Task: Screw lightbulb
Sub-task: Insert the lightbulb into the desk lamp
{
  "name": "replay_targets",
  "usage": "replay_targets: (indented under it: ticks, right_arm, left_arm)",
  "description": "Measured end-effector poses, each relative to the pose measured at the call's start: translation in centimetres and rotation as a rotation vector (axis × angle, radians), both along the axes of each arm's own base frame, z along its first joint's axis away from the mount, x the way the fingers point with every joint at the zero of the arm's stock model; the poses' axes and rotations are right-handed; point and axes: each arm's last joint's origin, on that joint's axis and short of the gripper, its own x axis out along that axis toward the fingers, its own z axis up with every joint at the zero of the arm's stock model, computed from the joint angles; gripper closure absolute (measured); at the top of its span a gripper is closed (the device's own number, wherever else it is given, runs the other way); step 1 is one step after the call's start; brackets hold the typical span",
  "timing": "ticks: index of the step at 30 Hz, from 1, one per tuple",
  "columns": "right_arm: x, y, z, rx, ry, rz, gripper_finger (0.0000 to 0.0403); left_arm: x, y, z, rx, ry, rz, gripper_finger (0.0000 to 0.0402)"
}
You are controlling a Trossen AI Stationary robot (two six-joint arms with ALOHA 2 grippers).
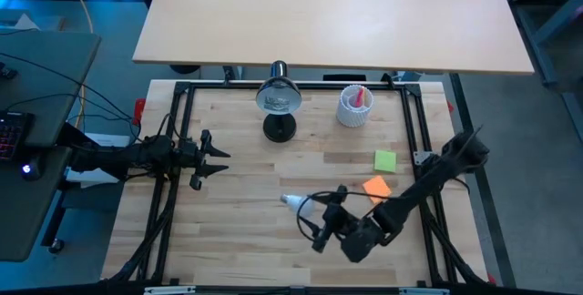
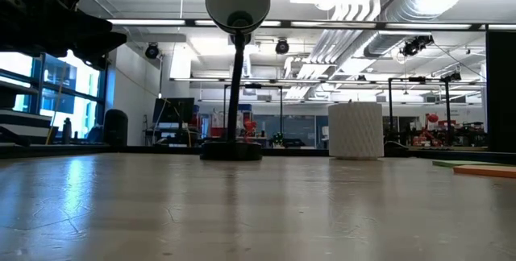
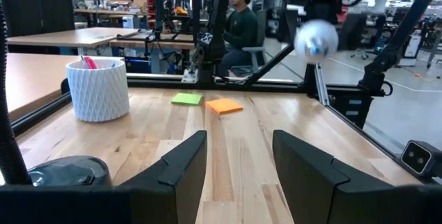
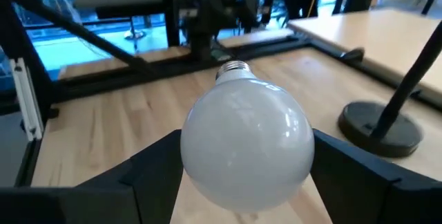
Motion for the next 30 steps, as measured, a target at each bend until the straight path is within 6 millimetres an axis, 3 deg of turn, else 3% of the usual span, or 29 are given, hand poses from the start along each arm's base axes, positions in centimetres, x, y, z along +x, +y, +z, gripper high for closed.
replay_targets:
  ticks: [3, 7, 12, 16, 19, 25, 30]
  right_arm:
    - [0.3, 0.2, -0.9, 0.005, 0.011, -0.004, 0.0122]
    - [0.4, -0.2, -0.4, -0.046, 0.028, 0.007, 0.0122]
    - [1.2, -2.5, 0.6, -0.038, 0.075, 0.045, 0.0122]
    - [2.1, -4.6, 0.1, -0.025, 0.177, 0.101, 0.0122]
    - [2.7, -6.2, -0.5, -0.014, 0.266, 0.139, 0.0122]
    - [3.3, -9.4, -1.4, -0.035, 0.412, 0.125, 0.0122]
    - [3.7, -12.1, -2.3, -0.023, 0.459, 0.078, 0.0122]
  left_arm:
    - [0.0, 0.0, 0.0, 0.000, -0.001, 0.000, 0.0241]
    - [-0.1, 0.0, 1.2, 0.008, -0.124, 0.003, 0.0241]
    - [-0.7, 0.0, 3.6, -0.093, -0.383, -0.011, 0.0241]
    - [-1.3, 0.1, 4.8, -0.130, -0.509, -0.027, 0.0241]
    - [-1.1, 0.1, 4.5, -0.115, -0.481, 0.000, 0.0241]
    - [0.2, 1.2, 3.1, -0.094, -0.311, 0.367, 0.0241]
    - [1.1, 2.0, 2.7, -0.002, -0.241, 0.552, 0.0241]
